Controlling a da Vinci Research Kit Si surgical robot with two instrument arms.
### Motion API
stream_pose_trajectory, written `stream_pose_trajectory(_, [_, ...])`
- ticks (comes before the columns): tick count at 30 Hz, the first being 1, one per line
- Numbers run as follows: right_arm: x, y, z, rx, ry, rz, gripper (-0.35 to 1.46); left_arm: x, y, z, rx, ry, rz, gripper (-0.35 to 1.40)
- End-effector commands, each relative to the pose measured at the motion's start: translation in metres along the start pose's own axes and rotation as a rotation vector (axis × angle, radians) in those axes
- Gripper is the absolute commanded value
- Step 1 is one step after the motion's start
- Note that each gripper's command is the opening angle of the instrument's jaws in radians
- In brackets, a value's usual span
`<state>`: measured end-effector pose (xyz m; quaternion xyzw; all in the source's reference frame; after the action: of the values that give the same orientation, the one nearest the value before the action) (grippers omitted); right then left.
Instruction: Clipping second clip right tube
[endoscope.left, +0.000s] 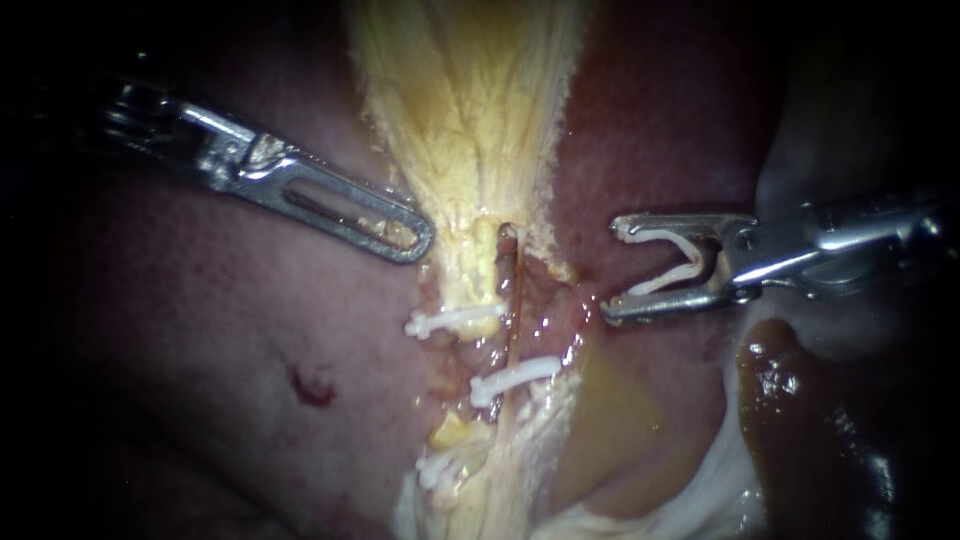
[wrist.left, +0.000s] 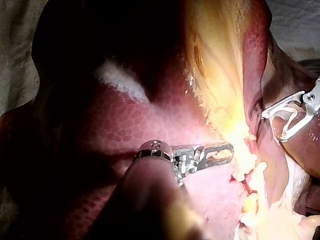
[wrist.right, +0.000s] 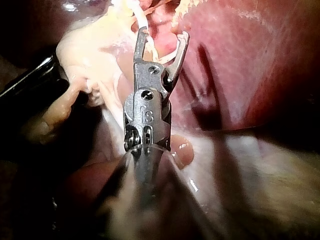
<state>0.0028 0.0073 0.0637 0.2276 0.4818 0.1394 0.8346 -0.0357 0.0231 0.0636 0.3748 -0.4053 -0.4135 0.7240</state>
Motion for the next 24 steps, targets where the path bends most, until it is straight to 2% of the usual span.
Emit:
stream_pose_trajectory(1, [0.0, 0.0, 0.0, 0.0, 0.0, 0.0, 0.48, 0.0, 0.0, 0.0, -0.002, -0.001, 0.0, -0.35])
stream_pose_trajectory(5, [-0.0001, 0.0, 0.0001, 0.0, 0.0, 0.0, 0.48, -0.0001, -0.0001, -0.0002, 0.0, 0.001, -0.001, -0.35])
stream_pose_trajectory(8, [-0.0001, 0.0, 0.0001, -0.001, 0.0, 0.0, 0.48, -0.0006, -0.0003, -0.0012, 0.004, 0.002, -0.003, -0.35])
stream_pose_trajectory(19, [-0.0001, -0.0001, 0.0001, -0.001, 0.0, -0.001, 0.48, -0.0036, -0.0014, -0.0084, -0.028, -0.04, -0.03, -0.35])
stream_pose_trajectory(24, [0.0, -0.0001, 0.0001, -0.001, 0.0, 0.0, 0.48, -0.0036, -0.0014, -0.0091, -0.034, -0.048, -0.028, -0.35])
